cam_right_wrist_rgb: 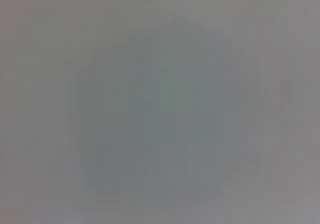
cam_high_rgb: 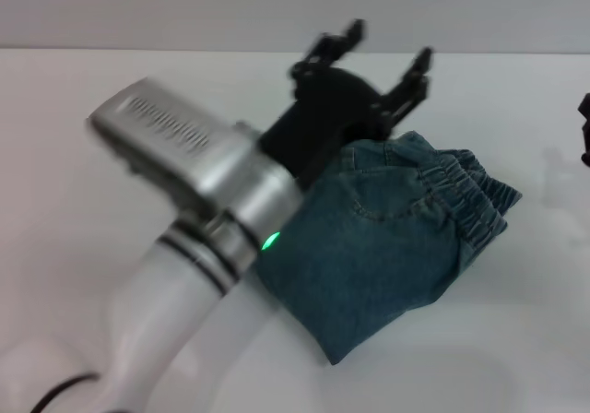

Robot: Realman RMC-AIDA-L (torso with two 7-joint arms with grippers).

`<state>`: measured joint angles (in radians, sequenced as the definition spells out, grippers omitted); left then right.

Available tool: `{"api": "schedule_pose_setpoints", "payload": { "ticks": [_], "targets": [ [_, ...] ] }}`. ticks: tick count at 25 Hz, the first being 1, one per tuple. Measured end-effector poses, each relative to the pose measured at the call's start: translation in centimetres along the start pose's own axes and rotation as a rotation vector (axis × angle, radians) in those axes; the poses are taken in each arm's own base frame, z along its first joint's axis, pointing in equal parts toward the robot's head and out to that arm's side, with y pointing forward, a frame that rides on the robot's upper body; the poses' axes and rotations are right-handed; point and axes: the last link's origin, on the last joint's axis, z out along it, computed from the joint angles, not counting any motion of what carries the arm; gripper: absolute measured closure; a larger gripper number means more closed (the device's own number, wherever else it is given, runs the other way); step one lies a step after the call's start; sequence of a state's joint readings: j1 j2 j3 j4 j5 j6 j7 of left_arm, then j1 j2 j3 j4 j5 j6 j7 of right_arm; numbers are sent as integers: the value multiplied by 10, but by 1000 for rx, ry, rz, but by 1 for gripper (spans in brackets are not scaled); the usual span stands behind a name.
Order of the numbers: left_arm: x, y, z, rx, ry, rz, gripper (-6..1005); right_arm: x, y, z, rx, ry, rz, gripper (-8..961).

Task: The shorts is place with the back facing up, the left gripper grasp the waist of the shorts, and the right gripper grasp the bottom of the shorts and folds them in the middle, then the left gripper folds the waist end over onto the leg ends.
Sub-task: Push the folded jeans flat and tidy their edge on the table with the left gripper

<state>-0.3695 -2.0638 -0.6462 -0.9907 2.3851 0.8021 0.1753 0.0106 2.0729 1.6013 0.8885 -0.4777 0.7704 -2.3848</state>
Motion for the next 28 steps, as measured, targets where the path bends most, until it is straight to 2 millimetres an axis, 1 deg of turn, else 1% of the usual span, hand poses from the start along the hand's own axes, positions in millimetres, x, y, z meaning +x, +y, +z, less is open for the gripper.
{"api": "schedule_pose_setpoints", "payload": {
  "ticks": [1, 2, 3, 4, 5, 6, 8, 9, 10, 13, 14, 17, 18, 23, 28],
  "targets": [
    [-2, -3, -7, 15, 14, 6, 392, 2, 1, -4, -16, -15, -6, 953],
    [-2, -3, -7, 15, 14, 6, 347, 4, 2, -7, -29, -29, -17, 953],
    [-7, -8, -25, 37, 45, 36, 302, 7, 2, -11, -37, -40, -38, 953],
    [-7, -8, -25, 37, 45, 36, 306, 9, 3, -15, -42, -45, -52, 953],
    [-9, -8, -30, 32, 49, 52, 311, 12, 4, -18, -50, -49, -64, 953],
    [-13, -8, -39, 8, 65, 91, 315, 15, 5, -21, -57, -51, -65, 953],
    [-13, -8, -39, 8, 65, 91, 400, 21, 5, -26, -60, -48, -52, 953],
    [-20, -7, -49, -31, 72, 122, 443, 25, 4, -28, -52, -43, -38, 953],
    [-32, -2, -63, -95, 48, 104, 485, 27, 4, -30, -47, -40, -27, 953],
    [-49, 2, -77, -142, -27, 67, 597, 33, 2, -37, -36, -43, -2, 953],
    [-58, 3, -84, -165, -68, 60, 631, 34, 1, -39, -31, -45, 6, 953],
    [-74, 9, -99, -232, -147, 50, 735, 36, -3, -42, -21, -48, 15, 953],
    [-79, 11, -103, -254, -174, 42, 755, 36, -4, -42, -19, -49, 15, 953],
    [-95, 15, -111, -292, -290, -9, 857, 37, -2, -37, -32, -42, 17, 954],
    [-102, 17, -108, -313, -352, -18, 959, 36, 1, -32, -49, -42, 12, 954]
  ]
}}
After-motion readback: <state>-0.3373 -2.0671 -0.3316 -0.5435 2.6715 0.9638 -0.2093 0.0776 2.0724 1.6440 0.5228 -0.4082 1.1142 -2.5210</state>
